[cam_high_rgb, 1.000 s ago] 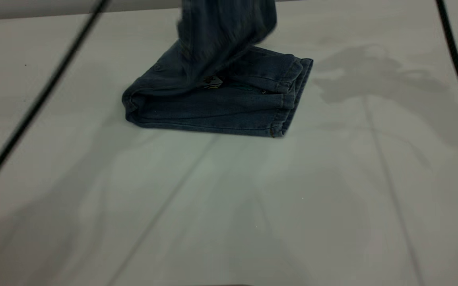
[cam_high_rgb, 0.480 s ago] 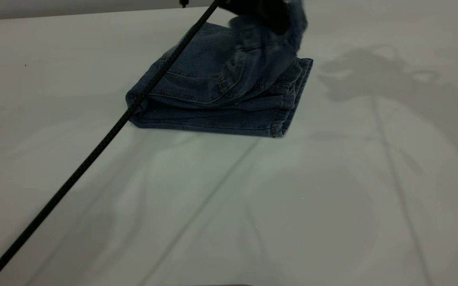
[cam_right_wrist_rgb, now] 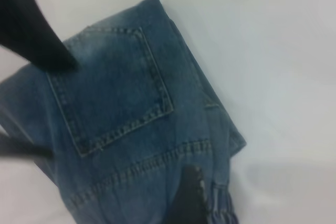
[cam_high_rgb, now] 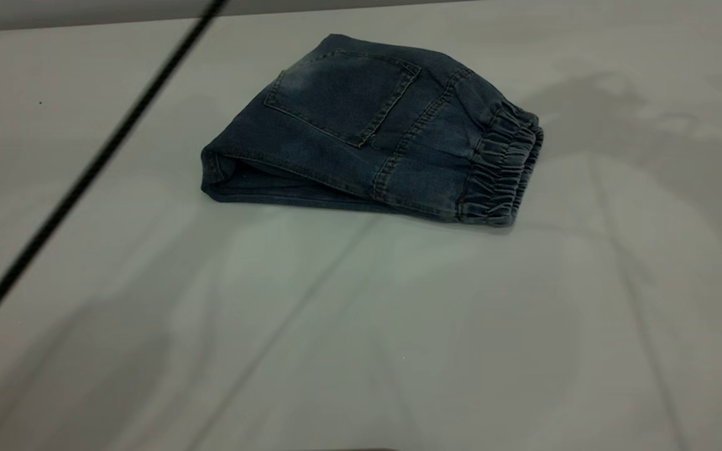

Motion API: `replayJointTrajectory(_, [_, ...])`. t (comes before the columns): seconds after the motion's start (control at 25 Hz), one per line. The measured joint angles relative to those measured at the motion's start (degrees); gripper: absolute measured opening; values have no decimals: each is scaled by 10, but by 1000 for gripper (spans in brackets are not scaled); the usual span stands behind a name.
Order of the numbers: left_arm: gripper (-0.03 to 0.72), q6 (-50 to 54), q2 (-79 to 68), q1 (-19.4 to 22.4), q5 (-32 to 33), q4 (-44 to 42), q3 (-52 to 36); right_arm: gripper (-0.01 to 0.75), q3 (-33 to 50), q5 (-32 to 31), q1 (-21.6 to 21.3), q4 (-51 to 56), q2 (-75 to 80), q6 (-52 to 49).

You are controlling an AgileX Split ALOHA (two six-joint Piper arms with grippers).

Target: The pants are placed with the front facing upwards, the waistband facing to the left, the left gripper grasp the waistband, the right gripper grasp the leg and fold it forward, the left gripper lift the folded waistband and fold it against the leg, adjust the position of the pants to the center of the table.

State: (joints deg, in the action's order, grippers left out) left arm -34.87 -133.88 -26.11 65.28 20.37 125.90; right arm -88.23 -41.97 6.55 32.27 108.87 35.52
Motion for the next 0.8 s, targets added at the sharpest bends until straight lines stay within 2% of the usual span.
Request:
replayJointTrajectory(0.08, [553, 4, 2, 0, 14, -68, 10, 580, 0, -1, 0, 7, -2, 0])
replayJointTrajectory(0.24, [553, -6, -18, 0, 1, -133, 14, 580, 0, -3, 0, 29, -3, 0])
replayJointTrajectory(0.64, [553, -205, -135, -24, -24, -143, 14, 580, 3, -8, 0, 40, -3, 0])
replayJointTrajectory(0.8, [553, -238, -159, -35, -45, -143, 14, 580, 3, -15, 0, 44, -3, 0])
